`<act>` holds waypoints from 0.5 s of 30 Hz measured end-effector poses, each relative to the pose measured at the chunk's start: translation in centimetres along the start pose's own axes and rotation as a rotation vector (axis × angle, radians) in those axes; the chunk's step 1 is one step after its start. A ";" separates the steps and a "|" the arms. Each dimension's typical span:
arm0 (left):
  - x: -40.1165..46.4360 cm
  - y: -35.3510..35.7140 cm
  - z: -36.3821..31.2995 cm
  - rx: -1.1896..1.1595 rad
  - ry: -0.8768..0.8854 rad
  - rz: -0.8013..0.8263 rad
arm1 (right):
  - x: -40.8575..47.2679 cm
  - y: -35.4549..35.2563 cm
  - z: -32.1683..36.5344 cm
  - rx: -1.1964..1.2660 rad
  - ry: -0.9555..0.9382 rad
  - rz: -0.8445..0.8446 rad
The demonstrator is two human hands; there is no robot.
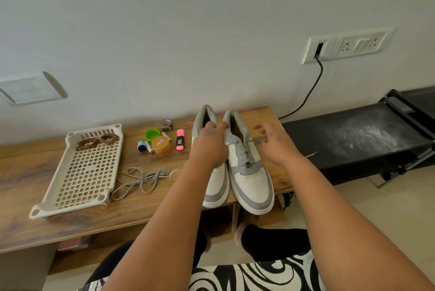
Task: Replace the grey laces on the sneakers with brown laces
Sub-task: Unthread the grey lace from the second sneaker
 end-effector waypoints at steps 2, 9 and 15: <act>0.4 1.6 -1.0 -0.039 0.051 0.096 | -0.3 1.1 1.1 -0.044 -0.083 0.081; 0.7 2.3 -0.3 -0.243 0.008 0.094 | 0.1 1.8 1.1 0.007 -0.050 0.101; 0.6 2.8 0.4 -0.560 -0.135 0.055 | 0.7 2.0 1.0 0.133 0.066 0.013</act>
Point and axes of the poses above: each hand's wrist, its own x-axis towards the middle knuckle, its own y-axis out of the palm, z = x × y, the point moved 1 cm from there along x, towards the middle knuckle, and after that the axes turned 5 degrees about y, right-handed, at the moved point
